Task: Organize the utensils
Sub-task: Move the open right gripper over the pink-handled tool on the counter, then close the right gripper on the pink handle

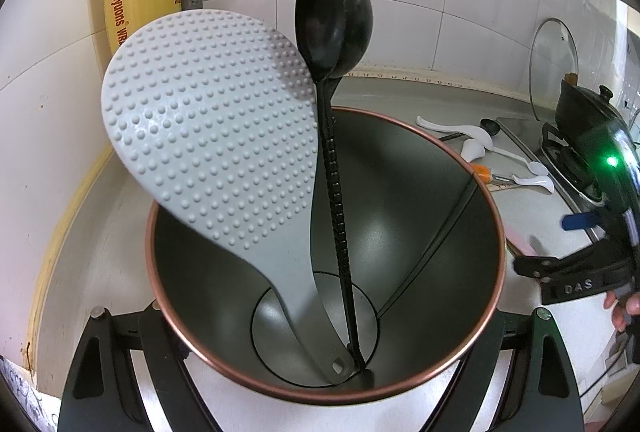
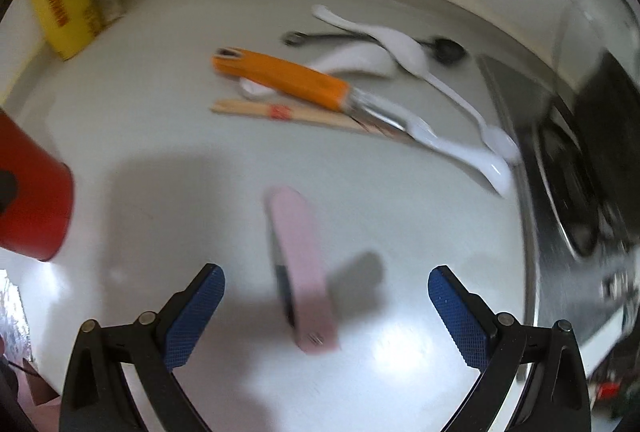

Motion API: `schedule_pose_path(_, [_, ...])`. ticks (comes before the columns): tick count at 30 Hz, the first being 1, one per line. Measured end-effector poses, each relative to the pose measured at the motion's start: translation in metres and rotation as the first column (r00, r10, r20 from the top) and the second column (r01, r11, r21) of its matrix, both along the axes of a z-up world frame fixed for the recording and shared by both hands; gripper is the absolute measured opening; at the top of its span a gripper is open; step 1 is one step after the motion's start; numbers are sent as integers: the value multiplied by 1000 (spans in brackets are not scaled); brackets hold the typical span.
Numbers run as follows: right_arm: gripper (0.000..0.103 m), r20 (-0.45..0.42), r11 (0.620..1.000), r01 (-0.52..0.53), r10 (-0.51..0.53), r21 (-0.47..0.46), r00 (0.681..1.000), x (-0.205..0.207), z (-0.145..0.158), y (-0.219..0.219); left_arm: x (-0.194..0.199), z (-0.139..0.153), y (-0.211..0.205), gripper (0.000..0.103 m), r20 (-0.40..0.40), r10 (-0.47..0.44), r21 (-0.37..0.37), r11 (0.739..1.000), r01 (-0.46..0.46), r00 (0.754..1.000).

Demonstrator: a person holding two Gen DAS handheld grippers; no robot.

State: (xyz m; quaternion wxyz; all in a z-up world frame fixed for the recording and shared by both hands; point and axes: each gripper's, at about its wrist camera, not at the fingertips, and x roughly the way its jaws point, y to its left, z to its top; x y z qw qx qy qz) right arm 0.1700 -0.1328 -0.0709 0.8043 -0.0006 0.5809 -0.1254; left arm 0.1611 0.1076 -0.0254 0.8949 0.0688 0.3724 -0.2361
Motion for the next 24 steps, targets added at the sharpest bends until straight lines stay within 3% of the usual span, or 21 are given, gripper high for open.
schedule_pose_path(6, [100, -21, 996, -42, 44, 82, 999, 25, -10, 3, 1, 1, 1, 91, -3, -3, -2, 1000, 3, 1000])
schedule_pose_path(10, [84, -38, 991, -16, 21, 134, 999, 35, -15, -4, 1, 1, 0, 91, -5, -5, 10, 1000, 5, 1000])
schedule_pose_path(24, [53, -42, 984, -46, 54, 169, 998, 44, -4, 0, 1, 2, -13, 91, -6, 10, 19, 1000, -9, 1000])
